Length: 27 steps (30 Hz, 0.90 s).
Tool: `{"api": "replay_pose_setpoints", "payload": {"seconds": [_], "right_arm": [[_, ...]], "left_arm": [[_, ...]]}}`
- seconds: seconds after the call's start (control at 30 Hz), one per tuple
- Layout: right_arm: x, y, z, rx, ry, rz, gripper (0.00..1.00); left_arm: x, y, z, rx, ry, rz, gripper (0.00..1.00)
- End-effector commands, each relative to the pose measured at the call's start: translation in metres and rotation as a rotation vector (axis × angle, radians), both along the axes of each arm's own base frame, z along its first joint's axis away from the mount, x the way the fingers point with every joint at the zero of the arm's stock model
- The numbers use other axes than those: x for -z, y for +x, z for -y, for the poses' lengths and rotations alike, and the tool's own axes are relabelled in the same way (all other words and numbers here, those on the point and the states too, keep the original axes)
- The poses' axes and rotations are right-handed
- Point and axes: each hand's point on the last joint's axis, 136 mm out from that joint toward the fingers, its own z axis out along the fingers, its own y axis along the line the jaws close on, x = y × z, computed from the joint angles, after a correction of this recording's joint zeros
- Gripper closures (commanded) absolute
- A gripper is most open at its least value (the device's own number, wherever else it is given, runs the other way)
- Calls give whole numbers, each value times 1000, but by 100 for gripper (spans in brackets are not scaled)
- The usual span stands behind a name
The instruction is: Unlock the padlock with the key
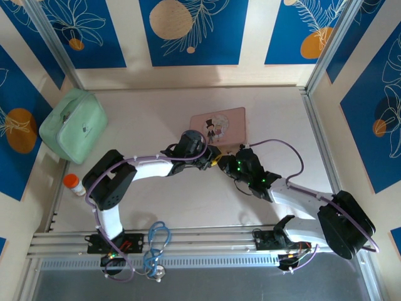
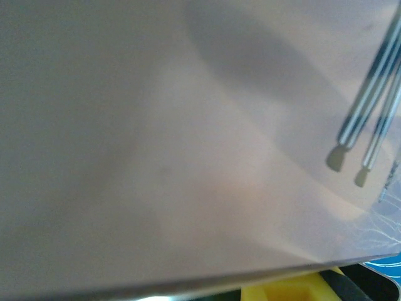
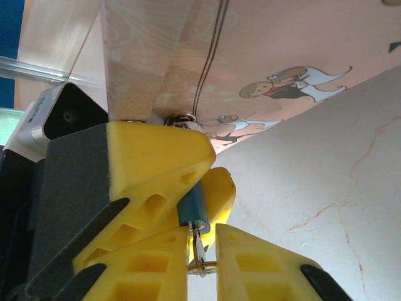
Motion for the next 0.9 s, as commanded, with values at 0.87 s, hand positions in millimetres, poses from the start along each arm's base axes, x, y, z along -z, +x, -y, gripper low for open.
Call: {"api": "replay_pose_setpoints", "payload": {"seconds": [0.87], "right_arm": [[31,2,-14,91,287,-205,100]], "left_arm": [[17,-11,9,5,-61,-98,100]]}}
